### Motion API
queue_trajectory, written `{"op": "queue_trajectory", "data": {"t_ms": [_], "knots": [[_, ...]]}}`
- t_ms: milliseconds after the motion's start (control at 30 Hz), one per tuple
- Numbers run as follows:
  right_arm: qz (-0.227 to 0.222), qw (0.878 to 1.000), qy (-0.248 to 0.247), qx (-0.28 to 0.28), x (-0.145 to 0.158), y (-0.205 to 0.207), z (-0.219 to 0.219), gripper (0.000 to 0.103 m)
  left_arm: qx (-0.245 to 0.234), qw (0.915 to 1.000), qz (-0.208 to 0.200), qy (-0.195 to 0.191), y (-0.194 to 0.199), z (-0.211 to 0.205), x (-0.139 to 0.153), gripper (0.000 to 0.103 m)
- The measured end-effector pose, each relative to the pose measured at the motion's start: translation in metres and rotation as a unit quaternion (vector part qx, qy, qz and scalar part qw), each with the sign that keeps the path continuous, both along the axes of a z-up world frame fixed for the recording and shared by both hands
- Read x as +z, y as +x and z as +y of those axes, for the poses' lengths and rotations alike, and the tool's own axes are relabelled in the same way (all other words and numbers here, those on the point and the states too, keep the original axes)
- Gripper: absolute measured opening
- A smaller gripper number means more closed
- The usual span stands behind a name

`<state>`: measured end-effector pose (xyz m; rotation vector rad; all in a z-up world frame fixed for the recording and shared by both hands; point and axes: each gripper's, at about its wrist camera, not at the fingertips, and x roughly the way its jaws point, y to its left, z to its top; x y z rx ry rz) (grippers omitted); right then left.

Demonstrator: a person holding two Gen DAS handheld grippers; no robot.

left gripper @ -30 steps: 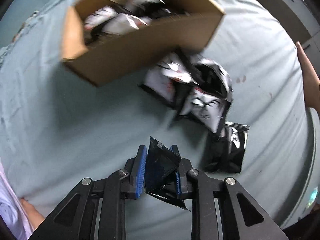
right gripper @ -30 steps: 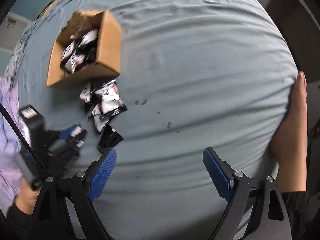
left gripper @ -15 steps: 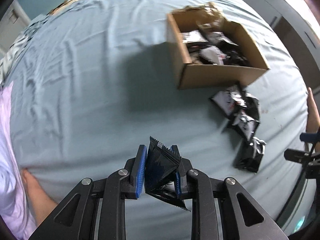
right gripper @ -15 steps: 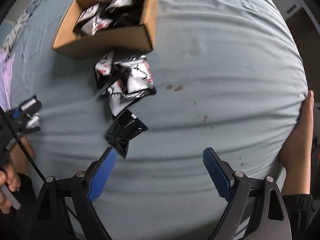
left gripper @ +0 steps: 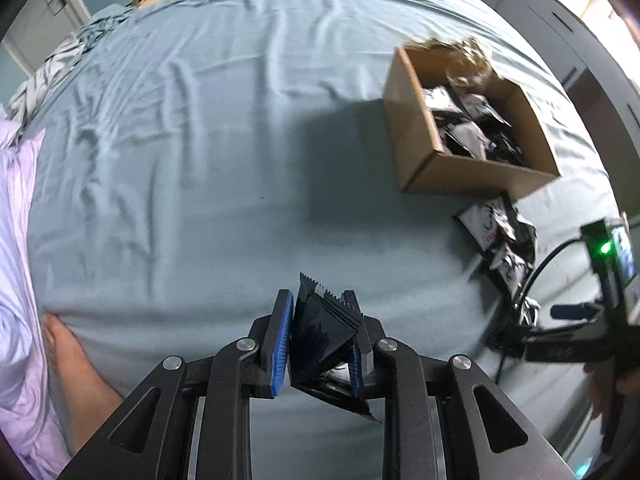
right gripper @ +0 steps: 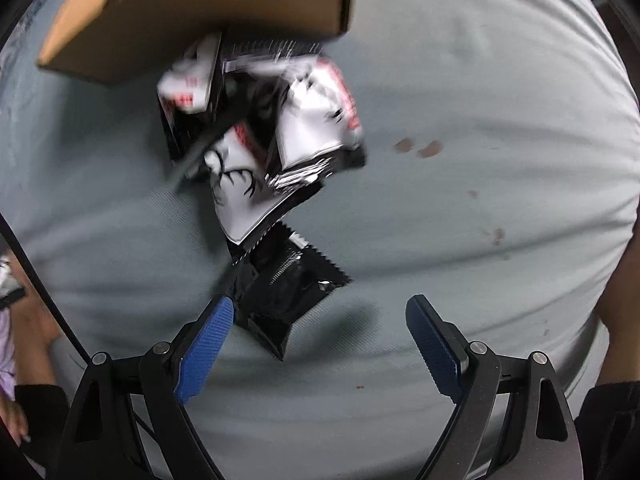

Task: Organize snacks
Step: 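Grasp a black packet with the left tool from the pile, then drop the left tool's packet into the box while the right tool grasps and drops a black packet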

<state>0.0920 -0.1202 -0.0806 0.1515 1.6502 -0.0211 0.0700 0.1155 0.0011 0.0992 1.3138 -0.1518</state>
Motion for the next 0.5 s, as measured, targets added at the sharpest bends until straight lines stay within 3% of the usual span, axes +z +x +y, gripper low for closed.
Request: {"op": "queue_trajectory", "data": {"t_ms": [200,267,300,333,500], "knots": [[-0.002,0.998,-0.022,0.064,-0.009,0.017,0.037,0.088,0.03,0.9993,0.006,-0.021,0.012,0.012,-0.002,0.024],[-0.015,0.994,-0.054,0.095,-0.01,0.018,0.048,0.082,0.039,0.9988,0.01,-0.028,0.015,0.013,-0.006,0.024],[-0.016,0.992,-0.061,0.109,-0.012,0.018,0.051,0.071,0.044,0.9985,0.013,-0.03,0.017,0.014,-0.008,0.024],[-0.015,0.991,-0.057,0.116,-0.013,0.018,0.054,0.067,0.047,0.9984,0.014,-0.029,0.019,0.014,-0.01,0.024],[-0.02,0.989,-0.047,0.142,-0.01,0.012,0.056,0.061,0.054,0.9981,0.021,-0.024,0.021,0.01,-0.015,0.024]]}}
